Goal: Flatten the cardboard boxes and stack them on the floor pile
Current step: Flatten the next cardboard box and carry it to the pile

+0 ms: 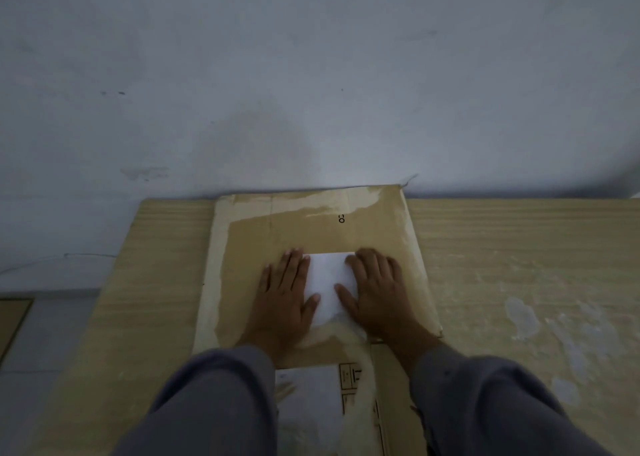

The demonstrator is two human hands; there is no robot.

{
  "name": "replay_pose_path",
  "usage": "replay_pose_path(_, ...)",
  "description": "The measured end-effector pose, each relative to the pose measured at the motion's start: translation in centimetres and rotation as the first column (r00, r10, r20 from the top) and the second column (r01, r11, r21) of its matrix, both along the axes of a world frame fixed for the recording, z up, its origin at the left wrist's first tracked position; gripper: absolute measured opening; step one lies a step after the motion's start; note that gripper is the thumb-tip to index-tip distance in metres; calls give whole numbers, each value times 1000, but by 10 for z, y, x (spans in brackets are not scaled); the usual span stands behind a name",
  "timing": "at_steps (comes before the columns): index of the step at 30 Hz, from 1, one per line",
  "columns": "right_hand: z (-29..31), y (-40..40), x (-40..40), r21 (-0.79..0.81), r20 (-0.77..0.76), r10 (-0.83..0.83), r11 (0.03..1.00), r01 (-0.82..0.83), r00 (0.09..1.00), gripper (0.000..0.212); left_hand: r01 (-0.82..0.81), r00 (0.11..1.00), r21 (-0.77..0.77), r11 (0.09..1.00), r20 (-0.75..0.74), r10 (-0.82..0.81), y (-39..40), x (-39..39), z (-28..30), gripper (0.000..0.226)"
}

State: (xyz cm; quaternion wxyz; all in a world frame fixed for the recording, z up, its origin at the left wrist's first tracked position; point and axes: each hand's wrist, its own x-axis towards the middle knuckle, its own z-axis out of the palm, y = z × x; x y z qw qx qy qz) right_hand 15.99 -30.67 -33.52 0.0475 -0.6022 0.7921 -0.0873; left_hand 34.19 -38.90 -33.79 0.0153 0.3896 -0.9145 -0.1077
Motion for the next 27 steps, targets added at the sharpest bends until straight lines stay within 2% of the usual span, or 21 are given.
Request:
replay_pose_path(3,4,-46,-20,58,46,-10,998,7,999,79,-27,1000,1,1000,8,27,-41,-25,3,76)
replay_pose_path(6,2,-85,-33,90,54,-39,995,34,998,82,-85,996,-6,996,-20,85,-69,-48,-1,74)
replay_pose_path(10,-17,-90,-35,-26,-7,-60,998,60,998,77,-123,992,-75,990,-51,119,-74,-50,-19,70)
replay_pose_path(14,-19,-91,-36,-27,13,-52,998,52,999,78,-132,990,-62,989,-57,128,-73,-49,-18,73)
replay_pose_path(17,-15,-85,-35,-106,25,-87,990,89,996,69,-157,987,-71,985,13,158,-71,-50,-15,73)
replay_pose_path(20,-13,-79,-34,-140,33,-104,984,108,994,54,-252,962,-44,967,99,256,-66,-38,-14,74)
replay_pose_path(23,-10,-79,-37,-14,71,-81,997,82,994,55,-246,966,-55,968,71,249,-48,5,-10,73)
replay_pose_path(27,-5,-62,-46,165,37,-44,986,37,998,63,-322,946,-49,946,33,324,-12,80,-3,70)
